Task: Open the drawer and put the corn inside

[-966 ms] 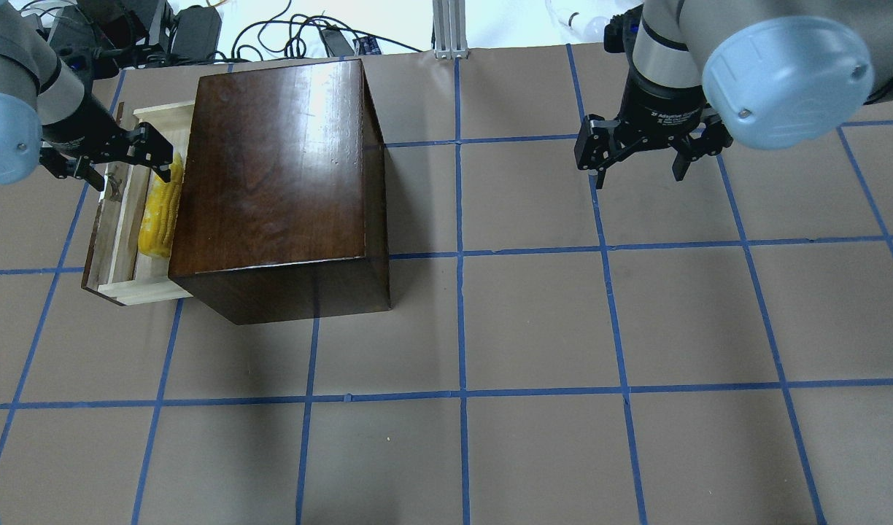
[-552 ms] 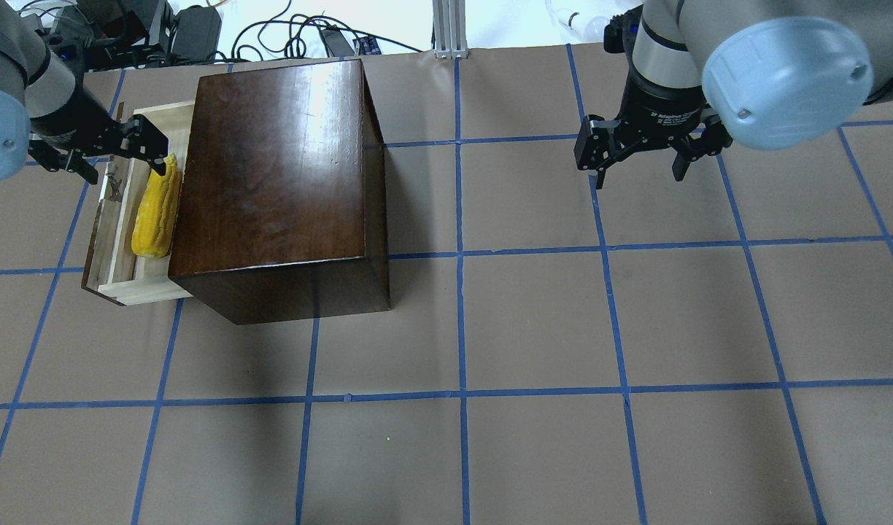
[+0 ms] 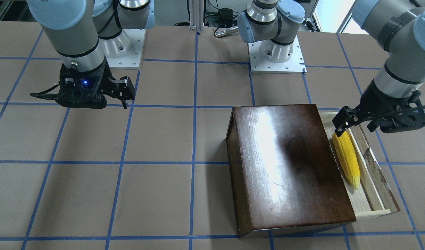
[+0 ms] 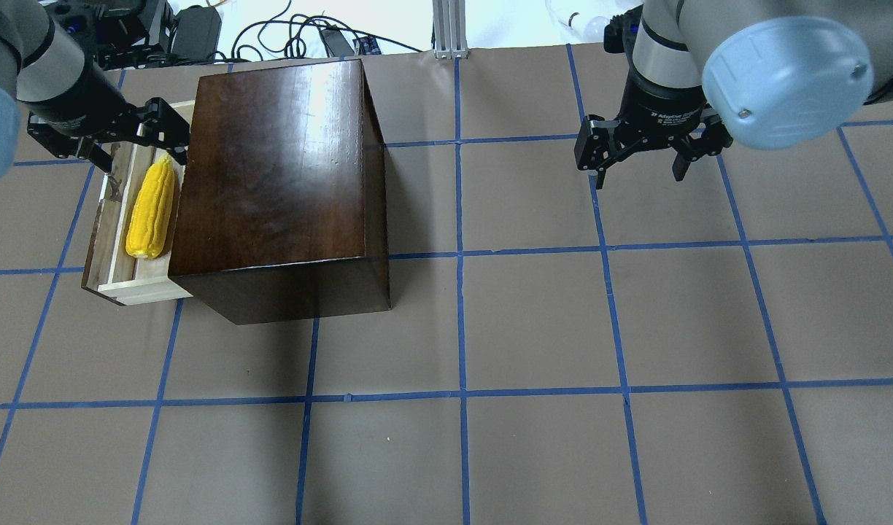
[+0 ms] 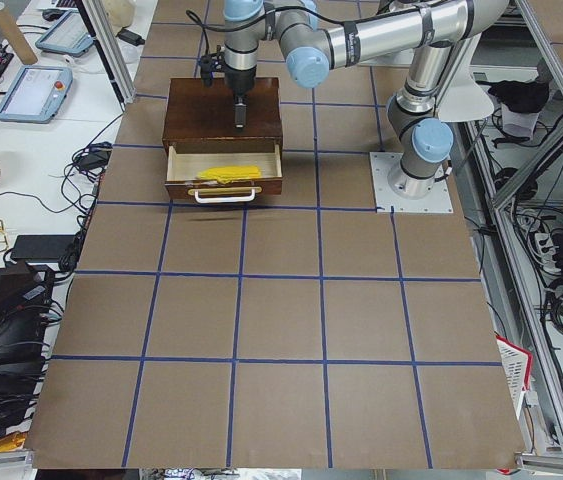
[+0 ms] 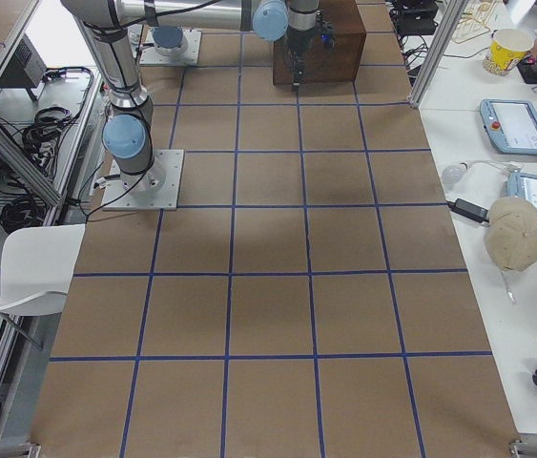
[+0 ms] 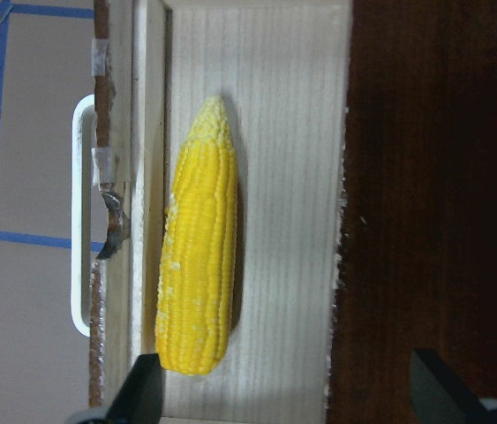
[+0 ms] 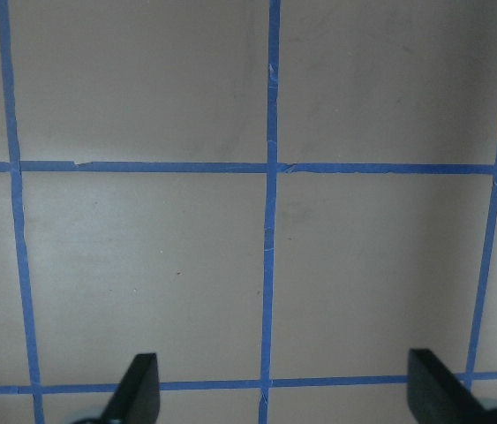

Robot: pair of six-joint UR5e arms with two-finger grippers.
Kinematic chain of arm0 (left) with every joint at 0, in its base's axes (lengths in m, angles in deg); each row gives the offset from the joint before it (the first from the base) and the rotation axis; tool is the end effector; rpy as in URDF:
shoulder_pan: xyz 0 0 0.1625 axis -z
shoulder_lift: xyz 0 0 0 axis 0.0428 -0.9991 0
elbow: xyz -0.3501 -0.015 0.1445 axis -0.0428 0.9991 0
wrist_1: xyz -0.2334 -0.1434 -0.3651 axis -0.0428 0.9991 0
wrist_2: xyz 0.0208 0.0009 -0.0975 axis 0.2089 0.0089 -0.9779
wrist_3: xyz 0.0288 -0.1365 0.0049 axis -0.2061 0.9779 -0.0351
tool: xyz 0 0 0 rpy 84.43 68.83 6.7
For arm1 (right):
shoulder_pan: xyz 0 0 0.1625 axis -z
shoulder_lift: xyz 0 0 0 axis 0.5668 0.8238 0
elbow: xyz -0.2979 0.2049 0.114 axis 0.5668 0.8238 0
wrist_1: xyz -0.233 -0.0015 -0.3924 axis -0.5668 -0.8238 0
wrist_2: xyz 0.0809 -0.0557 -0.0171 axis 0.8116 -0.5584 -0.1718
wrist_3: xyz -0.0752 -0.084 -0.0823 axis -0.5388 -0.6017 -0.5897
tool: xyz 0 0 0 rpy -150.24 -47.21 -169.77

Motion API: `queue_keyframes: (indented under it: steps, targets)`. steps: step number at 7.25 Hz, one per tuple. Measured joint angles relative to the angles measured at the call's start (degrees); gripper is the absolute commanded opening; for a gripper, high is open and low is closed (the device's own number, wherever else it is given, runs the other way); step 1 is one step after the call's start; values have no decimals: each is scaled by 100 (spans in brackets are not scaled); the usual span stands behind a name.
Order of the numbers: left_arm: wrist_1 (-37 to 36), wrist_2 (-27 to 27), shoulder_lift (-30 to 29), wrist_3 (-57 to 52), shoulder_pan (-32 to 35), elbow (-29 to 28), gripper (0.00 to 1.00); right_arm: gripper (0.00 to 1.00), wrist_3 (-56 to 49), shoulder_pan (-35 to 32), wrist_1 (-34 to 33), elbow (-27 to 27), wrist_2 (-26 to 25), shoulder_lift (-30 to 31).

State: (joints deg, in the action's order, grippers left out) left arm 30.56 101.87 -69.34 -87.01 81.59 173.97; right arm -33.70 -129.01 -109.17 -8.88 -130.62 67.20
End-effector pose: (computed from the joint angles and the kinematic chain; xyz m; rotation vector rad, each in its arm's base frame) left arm -0.0194 -0.5779 0.3677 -0.1296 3.0725 -0.2094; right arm 0.1676 -0.5512 0.3528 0.0350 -3.0706 -0.0631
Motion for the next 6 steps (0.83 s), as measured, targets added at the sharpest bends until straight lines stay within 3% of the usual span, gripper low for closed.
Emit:
queue_keyframes:
  steps: [3, 6]
  targets:
    - [476, -4, 204, 468, 842, -328, 100, 100, 0, 0, -3, 1, 9, -2]
    - [1253, -113, 211, 491, 1103, -834, 100, 100, 0, 0, 1, 1, 5, -3]
